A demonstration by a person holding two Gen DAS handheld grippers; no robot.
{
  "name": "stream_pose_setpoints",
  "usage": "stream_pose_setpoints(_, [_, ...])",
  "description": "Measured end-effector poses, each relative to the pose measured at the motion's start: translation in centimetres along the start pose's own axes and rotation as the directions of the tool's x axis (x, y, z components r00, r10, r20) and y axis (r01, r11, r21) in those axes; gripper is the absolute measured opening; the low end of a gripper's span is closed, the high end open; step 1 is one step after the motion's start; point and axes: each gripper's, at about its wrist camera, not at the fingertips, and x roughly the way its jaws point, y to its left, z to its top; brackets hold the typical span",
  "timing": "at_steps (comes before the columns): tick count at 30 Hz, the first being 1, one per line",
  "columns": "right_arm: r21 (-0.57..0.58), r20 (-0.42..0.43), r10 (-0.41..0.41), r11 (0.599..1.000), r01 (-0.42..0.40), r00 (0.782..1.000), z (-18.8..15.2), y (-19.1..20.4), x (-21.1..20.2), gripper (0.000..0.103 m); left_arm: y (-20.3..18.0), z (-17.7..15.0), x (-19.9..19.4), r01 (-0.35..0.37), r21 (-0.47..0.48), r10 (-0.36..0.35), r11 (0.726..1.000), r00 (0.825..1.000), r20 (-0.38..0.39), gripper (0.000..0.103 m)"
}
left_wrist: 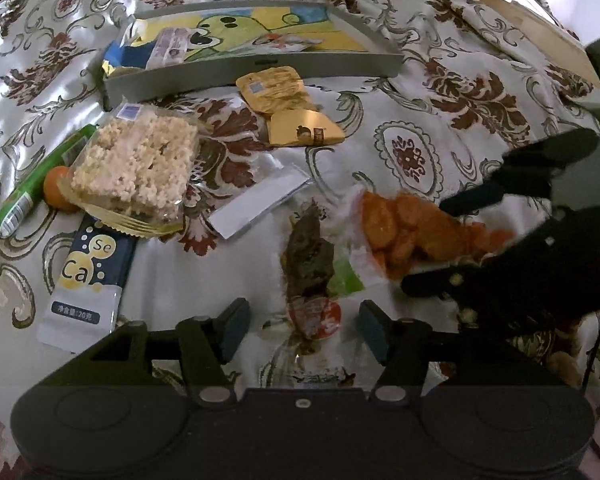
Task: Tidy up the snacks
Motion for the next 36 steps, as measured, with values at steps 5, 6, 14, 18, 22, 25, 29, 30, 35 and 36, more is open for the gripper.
stream_pose_setpoints(5, [0.009,-0.011,0.025,1.0,-0.025,1.0,-0.5,-0.3,-0.2,0.072,0.0,0.0,0.1,-0.002,-0.002,0.002,1.0,1.0,-0.003,0.064])
stream_pose_setpoints(6, [0.017,-0.01,0.025,1.0,-0.025,1.0,-0.5,-0.4,-0.1,0.071,0.0,0.0,0.0,-0.001,-0.001,0.001,1.0,1.0,-0.002,0.064])
stream_pose_setpoints(14, [0.049,-0.005,-0.006,0.999,0.007,1.0,-0.3,-0.1,0.0,0.047,-0.4,-0.1,-0.2,0.006,0.017,-0.007,1.0,1.0,0.013,0.047])
stream_pose_setpoints(18, [0.067,0.014,-0.009,0.998,0.008,1.0,-0.3,-0.1,-0.3,0.043,-0.3,-0.2,-0.5,0.012,0.0,-0.012,1.0,0.999,0.032,0.047])
stream_pose_setpoints(22, [0.094,0.037,-0.006,0.996,0.003,0.999,-0.3,-0.2,-0.6,0.042,-0.5,-0.1,-0.9,0.003,0.008,-0.004,1.0,0.999,0.044,0.046])
stream_pose_setpoints(25, [0.101,0.05,-0.01,0.995,0.004,0.999,-0.4,-0.2,-1.0,0.042,-0.9,-0.1,-1.3,-0.02,0.035,0.018,0.999,0.998,0.056,0.022])
stream_pose_setpoints(29, [0.091,0.071,-0.039,0.995,0.033,0.997,-0.5,0.2,-1.6,0.042,-0.6,0.1,-1.4,-0.009,0.014,0.008,1.0,0.998,0.059,0.022])
stream_pose_setpoints(30, [0.091,0.074,-0.041,0.995,0.034,0.996,-0.5,0.2,-1.7,0.041,-0.5,0.1,-1.2,-0.012,0.012,0.012,1.0,0.999,0.05,0.022])
stream_pose_setpoints(35, [0.089,0.065,-0.043,0.995,0.037,0.997,-0.4,0.3,-1.5,0.042,0.5,0.2,-0.6,0.03,-0.057,-0.03,0.998,0.999,0.014,0.034])
stream_pose_setpoints(36, [0.09,0.065,-0.044,0.995,0.038,0.997,-0.4,0.3,-1.5,0.042,0.9,0.2,-0.3,0.048,-0.092,-0.048,0.995,0.999,0.004,0.038])
